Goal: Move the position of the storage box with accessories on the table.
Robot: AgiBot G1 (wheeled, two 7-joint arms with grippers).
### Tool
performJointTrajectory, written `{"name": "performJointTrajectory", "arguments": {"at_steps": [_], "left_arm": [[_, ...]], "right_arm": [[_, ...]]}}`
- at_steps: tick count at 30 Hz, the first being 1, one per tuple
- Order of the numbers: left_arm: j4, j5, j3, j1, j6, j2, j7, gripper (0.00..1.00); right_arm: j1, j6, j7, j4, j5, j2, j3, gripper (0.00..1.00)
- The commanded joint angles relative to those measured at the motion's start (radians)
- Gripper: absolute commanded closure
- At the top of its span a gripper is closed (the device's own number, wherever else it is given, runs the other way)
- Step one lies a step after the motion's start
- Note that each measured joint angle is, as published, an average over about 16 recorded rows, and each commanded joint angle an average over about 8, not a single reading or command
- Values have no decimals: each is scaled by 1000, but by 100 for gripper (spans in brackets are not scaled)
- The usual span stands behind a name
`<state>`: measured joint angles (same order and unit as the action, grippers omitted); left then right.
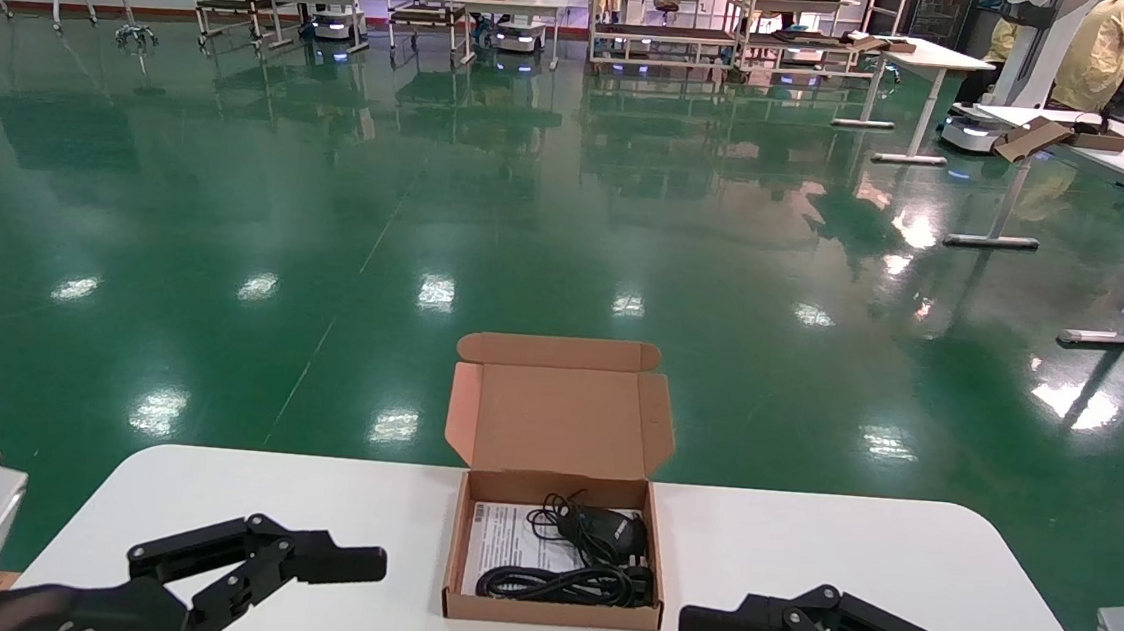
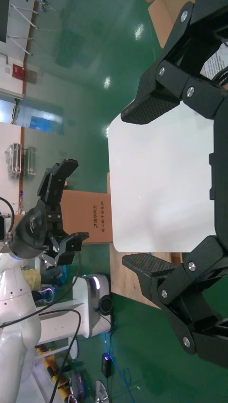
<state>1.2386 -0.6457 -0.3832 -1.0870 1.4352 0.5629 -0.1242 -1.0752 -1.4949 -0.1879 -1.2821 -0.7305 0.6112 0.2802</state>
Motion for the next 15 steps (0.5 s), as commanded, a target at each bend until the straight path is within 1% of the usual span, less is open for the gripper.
{"name": "performJointTrajectory", "arguments": {"at_steps": [1, 11, 15], "left_arm": [[0, 0, 0, 0, 0, 0, 0, 0], [0, 0, 0, 0, 0, 0, 0, 0], [0, 0, 0, 0, 0, 0, 0, 0]], "right_arm": [[0, 0, 0, 0, 0, 0, 0, 0], [-1, -1, 0, -1, 0, 0, 0, 0], [-16, -12, -8, 3, -4, 1, 6, 0]]}}
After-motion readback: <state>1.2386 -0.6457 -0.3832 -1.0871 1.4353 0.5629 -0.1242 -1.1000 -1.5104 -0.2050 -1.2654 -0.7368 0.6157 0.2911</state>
